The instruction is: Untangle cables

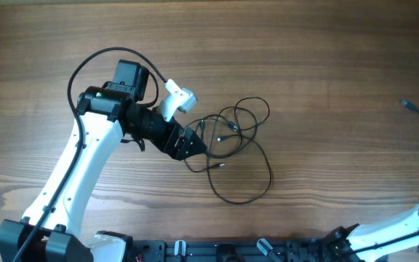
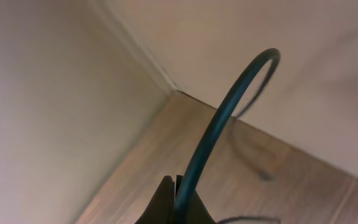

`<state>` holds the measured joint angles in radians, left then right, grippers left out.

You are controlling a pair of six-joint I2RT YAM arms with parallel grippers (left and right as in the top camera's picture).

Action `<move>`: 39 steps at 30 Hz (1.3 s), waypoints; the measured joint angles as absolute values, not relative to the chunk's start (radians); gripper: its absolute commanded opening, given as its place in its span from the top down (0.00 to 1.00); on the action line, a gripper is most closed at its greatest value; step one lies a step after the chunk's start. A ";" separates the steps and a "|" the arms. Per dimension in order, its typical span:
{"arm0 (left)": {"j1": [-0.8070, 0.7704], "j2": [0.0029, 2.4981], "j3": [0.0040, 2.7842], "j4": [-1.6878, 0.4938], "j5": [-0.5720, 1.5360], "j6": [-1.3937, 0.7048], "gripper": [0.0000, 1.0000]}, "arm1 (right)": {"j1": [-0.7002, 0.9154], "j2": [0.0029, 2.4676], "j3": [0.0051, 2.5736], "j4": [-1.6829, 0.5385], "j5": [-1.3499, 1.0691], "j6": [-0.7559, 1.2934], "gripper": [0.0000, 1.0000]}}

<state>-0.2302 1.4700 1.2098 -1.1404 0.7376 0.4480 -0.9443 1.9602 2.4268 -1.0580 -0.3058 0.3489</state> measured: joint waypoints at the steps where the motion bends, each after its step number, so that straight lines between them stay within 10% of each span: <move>1: -0.230 1.470 1.210 -1.140 0.738 0.443 0.00 | -0.968 1.990 2.427 -1.103 -0.287 0.395 0.96; 4: -0.230 1.470 1.210 -1.141 0.738 0.427 0.00 | -1.027 2.082 2.426 -1.205 -0.229 0.481 0.85; 6: -0.230 1.470 1.210 -1.142 0.738 0.420 0.00 | -1.055 2.127 2.425 -1.249 -0.217 0.512 0.46; 7: -0.230 1.470 1.210 -1.144 0.738 0.412 0.00 | -1.066 2.146 2.424 -1.271 -0.212 0.534 0.06; 8: -0.230 1.470 1.210 -1.143 0.738 0.405 0.00 | -1.085 2.188 2.424 -1.304 -0.201 0.551 0.00; 23: -0.230 1.470 1.210 -1.134 0.736 0.372 0.00 | -1.000 2.309 2.423 -1.606 -0.385 0.504 0.00; 39: -0.110 1.461 1.209 -0.881 0.179 -0.276 0.00 | -0.159 2.309 2.411 -1.605 -0.448 -0.101 0.00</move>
<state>-0.1104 1.4612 1.2095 -0.8806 0.1787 -0.2756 -0.1589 2.3093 2.4115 -1.6051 -0.4480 -0.1009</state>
